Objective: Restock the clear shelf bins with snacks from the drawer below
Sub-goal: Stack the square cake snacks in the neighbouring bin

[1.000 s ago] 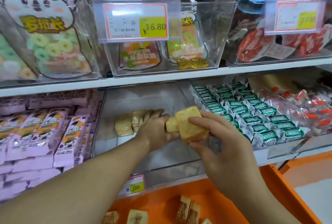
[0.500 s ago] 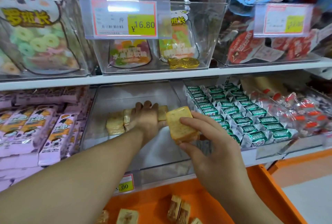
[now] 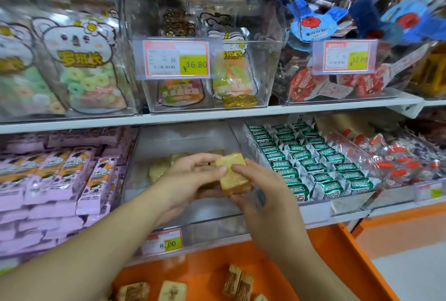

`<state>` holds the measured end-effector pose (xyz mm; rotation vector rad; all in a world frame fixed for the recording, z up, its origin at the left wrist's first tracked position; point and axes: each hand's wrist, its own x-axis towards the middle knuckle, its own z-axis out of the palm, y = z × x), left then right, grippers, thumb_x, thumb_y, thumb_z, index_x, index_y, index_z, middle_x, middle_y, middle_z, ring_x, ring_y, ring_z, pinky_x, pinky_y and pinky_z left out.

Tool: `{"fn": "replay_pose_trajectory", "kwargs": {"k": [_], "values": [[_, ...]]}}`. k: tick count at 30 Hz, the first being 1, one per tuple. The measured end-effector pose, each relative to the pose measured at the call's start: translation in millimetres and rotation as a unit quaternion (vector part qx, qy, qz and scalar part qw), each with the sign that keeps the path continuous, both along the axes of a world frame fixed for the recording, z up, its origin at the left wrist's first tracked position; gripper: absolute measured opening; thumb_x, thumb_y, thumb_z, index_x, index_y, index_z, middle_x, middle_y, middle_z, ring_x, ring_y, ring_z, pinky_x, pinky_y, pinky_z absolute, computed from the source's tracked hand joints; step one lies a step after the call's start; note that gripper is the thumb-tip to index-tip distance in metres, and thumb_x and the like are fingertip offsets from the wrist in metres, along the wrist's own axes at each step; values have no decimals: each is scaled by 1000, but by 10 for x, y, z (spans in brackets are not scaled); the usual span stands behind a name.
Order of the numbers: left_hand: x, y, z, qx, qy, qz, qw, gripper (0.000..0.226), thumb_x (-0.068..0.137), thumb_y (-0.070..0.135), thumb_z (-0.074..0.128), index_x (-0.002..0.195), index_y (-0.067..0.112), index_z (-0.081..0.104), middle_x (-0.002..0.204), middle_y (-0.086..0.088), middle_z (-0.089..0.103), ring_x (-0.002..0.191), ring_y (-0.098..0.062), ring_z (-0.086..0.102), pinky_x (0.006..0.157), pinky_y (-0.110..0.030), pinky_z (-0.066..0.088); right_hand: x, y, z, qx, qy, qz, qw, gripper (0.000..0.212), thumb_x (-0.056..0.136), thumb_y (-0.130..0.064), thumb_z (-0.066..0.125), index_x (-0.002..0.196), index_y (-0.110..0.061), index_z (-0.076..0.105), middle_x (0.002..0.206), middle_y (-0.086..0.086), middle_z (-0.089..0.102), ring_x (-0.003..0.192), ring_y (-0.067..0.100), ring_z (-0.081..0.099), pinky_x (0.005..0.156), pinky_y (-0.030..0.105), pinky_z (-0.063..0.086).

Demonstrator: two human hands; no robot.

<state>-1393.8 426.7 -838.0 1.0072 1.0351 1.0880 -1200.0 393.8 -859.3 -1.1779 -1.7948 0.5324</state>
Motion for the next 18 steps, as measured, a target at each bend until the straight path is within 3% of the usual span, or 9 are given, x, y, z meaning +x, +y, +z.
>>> {"fn": "replay_pose_trajectory", "kwargs": {"k": [3, 8, 11, 13, 16, 18], "values": [[-27, 102, -121, -7, 66, 63, 996, 34, 86, -4, 77, 118, 5, 68, 112, -24, 74, 94, -36, 77, 76, -45, 64, 3, -10, -12, -36, -67, -5, 997, 76, 91, -9, 77, 148, -48, 46, 136, -40, 43, 135, -11, 36, 108, 12, 32], [11, 355, -393, -9, 238, 95, 967, 36, 84, -1, 82, 114, 12, 66, 105, -10, 73, 82, -19, 72, 65, -26, 62, 39, -10, -11, -58, -102, -22, 993, 72, 97, -9, 66, 154, -44, 40, 137, -35, 38, 127, -20, 26, 96, -7, 16], [42, 573, -597, -6, 296, 98, 950, 32, 85, 4, 82, 112, 11, 67, 89, -4, 68, 87, -24, 68, 77, -30, 55, 40, 3, -9, -59, -98, -25, 993, 69, 97, -8, 66, 152, -43, 42, 136, -34, 38, 126, -19, 26, 93, -9, 16], [44, 689, -680, 5, 347, 93, 933, 28, 87, 8, 80, 112, 12, 69, 91, -4, 68, 93, -27, 68, 83, -27, 53, 44, 9, -17, -57, -98, -26, 993, 68, 96, -7, 64, 152, -41, 44, 136, -33, 39, 127, -19, 27, 95, -8, 15], [57, 730, -691, 34, 426, 102, 898, 22, 88, 14, 79, 109, 18, 71, 96, 2, 67, 93, -18, 64, 64, -6, 39, 52, 17, -30, -54, -100, -24, 993, 67, 97, -7, 63, 153, -39, 44, 137, -34, 39, 129, -18, 27, 98, -8, 14], [55, 738, -715, 35, 421, 99, 901, 26, 84, 22, 84, 106, 20, 71, 97, 5, 67, 94, -16, 63, 65, -8, 39, 57, 24, -37, -56, -99, -25, 993, 67, 97, -7, 63, 153, -40, 45, 136, -35, 39, 129, -18, 27, 98, -8, 14]]}}
